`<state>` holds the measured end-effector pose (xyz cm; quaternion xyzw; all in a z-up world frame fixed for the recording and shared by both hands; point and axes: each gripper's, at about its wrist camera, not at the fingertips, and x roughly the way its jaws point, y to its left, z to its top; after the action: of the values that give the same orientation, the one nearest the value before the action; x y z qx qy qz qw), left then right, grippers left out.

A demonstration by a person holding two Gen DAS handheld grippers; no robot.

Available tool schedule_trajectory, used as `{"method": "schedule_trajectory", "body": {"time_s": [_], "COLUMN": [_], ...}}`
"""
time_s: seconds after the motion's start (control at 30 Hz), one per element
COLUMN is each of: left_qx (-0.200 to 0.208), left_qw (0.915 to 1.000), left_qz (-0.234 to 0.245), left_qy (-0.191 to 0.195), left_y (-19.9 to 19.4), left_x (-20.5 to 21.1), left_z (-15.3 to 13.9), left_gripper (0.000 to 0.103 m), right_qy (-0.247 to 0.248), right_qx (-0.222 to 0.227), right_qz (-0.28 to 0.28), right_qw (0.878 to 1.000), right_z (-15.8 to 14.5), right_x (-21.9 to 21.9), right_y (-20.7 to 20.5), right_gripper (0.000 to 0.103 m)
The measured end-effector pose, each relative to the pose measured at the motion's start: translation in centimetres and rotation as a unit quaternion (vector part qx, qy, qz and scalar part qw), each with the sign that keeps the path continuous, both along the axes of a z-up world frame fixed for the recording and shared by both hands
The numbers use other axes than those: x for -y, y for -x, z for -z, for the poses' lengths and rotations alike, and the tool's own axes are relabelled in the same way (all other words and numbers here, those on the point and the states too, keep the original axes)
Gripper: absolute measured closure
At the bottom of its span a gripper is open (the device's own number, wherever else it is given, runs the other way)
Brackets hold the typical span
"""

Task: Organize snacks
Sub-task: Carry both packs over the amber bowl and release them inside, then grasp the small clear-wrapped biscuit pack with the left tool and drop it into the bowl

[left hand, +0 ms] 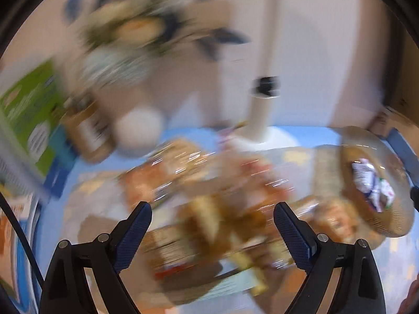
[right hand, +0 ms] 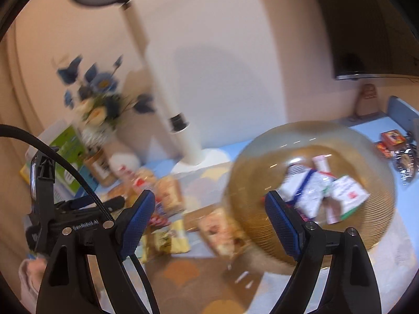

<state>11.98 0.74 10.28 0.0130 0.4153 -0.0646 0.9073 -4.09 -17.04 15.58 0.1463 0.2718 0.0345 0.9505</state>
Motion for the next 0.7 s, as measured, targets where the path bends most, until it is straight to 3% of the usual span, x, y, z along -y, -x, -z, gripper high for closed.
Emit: {"method": "schedule_trajectory", "body": {"time_s": [0.17, 0.3, 0.4, 0.43, 0.47, 0.53, 0.63, 0.7], "left_qx": [-0.043, -0.053, -0.057, -0.055, -0.052, -0.046, -0.023, -0.013], "left_qw": [0.9983, 0.9978, 0.9967, 0.9965, 0.9966, 0.9965, 0.9993, 0.9994], "left_qz": [-0.033, -0.027, -0.015, -0.015, -0.016, -0.004, -0.004, -0.007], "left_qy": [0.022, 0.029, 0.055, 0.061, 0.062, 0.069, 0.029, 0.031], "left_y": [-0.3, -0.4, -0.6, -0.8, -0.8, -0.9, -0.6, -0.5], "left_x": [-5.0, -5.5, -5.5, -5.5, -5.6, -5.4, -4.3, -4.2], "left_z": [3.7, 5.8, 6.7, 6.8, 6.9, 6.7, 6.0, 5.6], "left_gripper": [0.010, 0.011, 0.011, 0.016, 0.034, 0.056, 0.062, 0.063], "right_qy": [0.001, 0.000, -0.002, -0.005, -0.009, -0.020, -0.052, -0.076], "right_qx": [-0.024, -0.034, -0.041, -0.043, -0.045, -0.047, -0.042, -0.034], "right_qz": [-0.024, -0.030, -0.028, -0.026, -0.023, -0.016, -0.016, -0.019], "right_qw": [0.999, 0.999, 0.999, 0.999, 0.999, 0.999, 0.998, 0.996], "right_z": [1.6, 2.5, 3.1, 3.4, 3.7, 4.1, 4.6, 4.7], "right_x": [-2.6, -3.1, -2.8, -2.5, -2.1, -1.3, 0.1, 0.8], "right_y": [-1.2, -1.3, -1.4, -1.4, -1.4, -1.3, -1.0, -0.7], "right_gripper": [0.017, 0.017, 0.017, 0.017, 0.017, 0.017, 0.018, 0.018]}}
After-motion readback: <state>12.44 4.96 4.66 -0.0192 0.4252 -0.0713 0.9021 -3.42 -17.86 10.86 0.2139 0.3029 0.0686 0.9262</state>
